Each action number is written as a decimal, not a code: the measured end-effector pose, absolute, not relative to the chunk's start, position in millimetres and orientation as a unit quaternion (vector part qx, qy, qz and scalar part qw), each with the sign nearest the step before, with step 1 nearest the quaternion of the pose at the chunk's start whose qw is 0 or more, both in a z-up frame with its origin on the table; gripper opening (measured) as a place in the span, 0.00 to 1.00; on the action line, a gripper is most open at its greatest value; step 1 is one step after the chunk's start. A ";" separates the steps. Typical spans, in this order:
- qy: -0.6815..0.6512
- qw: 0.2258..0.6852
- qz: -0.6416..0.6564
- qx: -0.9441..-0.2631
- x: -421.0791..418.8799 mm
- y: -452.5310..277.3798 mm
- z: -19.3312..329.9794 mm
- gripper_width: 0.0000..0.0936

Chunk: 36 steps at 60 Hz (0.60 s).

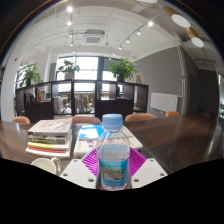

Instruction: Pour water

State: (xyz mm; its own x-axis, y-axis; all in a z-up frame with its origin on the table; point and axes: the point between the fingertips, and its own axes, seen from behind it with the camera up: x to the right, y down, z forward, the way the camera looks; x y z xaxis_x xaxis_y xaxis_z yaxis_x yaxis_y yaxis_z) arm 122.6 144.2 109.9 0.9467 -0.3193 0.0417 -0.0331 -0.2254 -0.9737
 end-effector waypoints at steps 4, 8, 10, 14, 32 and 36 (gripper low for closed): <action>0.112 0.606 -0.108 -0.780 126.8 138.4 96.6 0.37; 0.114 0.604 -0.105 -0.782 128.1 147.8 80.9 0.37; 0.120 0.613 -0.098 -0.775 128.5 147.0 80.4 0.37; 0.125 0.622 -0.088 -0.768 129.9 142.7 80.8 0.37; 0.111 0.596 -0.075 -0.792 124.9 125.8 61.5 0.72; 0.106 0.582 -0.072 -0.803 122.0 114.8 51.0 0.76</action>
